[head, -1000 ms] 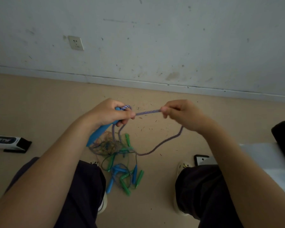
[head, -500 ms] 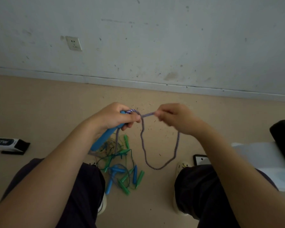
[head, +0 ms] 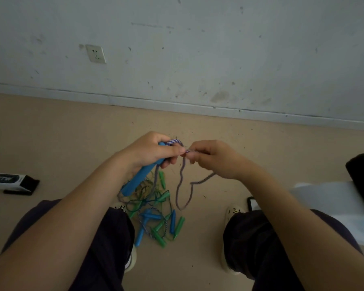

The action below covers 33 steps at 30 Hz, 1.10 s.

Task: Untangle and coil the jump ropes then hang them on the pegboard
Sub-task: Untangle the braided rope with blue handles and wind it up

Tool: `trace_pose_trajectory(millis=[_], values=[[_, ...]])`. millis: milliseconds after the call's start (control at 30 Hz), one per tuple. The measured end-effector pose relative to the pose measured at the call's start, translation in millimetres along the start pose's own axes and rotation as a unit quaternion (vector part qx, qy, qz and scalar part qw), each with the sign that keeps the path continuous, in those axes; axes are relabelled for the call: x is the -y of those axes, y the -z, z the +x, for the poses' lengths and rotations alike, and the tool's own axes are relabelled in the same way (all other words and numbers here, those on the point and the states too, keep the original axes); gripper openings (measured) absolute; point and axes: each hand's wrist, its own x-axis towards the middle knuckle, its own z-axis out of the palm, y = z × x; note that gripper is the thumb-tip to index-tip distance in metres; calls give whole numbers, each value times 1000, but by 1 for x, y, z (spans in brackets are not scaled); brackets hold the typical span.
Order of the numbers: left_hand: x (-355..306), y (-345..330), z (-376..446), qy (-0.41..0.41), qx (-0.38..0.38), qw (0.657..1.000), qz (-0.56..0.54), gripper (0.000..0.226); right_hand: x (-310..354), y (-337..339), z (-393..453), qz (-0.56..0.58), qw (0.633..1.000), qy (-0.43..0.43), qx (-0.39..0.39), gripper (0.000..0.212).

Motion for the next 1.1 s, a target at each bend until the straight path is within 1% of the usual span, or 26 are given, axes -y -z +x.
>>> trace_pose_trajectory(millis=[167, 233, 300, 433, 533, 600, 667, 767, 867, 933, 1000, 1100], values=[[0, 28, -4, -4, -84, 996, -4, 14, -14, 39, -10, -10, 991, -27, -127, 26], [4, 33, -6, 0, -85, 996, 10, 14, -19, 45, -12, -13, 987, -39, -156, 27], [6, 29, -6, 1, -68, 997, 32, 15, -16, 41, -13, -27, 989, -40, -139, 27], [7, 8, -1, -12, -33, 999, 30, 15, -2, 9, -6, -36, 998, -20, -47, 19], [7, -1, 0, -9, -17, 1000, 21, 17, 4, -14, 0, -34, 999, -4, -22, 20], [7, 4, 0, -4, -18, 1000, 21, 15, 6, -15, 2, -39, 999, 1, -24, 20], [7, 13, 0, 3, -29, 999, 42, 15, 3, -3, 0, -52, 998, -3, -46, 21], [11, 26, -2, 11, -73, 994, 84, 17, -8, 28, -9, -68, 992, -23, -108, 23], [13, 32, -5, 1, -98, 992, 74, 18, -17, 48, -16, -66, 983, -44, -165, 23], [13, 30, -4, -5, -99, 994, 51, 16, -17, 46, -16, -60, 984, -56, -159, 22], [12, 21, -2, -8, -90, 996, 25, 14, -12, 34, -15, -60, 990, -48, -119, 21], [9, 3, 3, -11, -55, 998, -14, 17, -1, 10, -10, -60, 996, -24, -62, 18]])
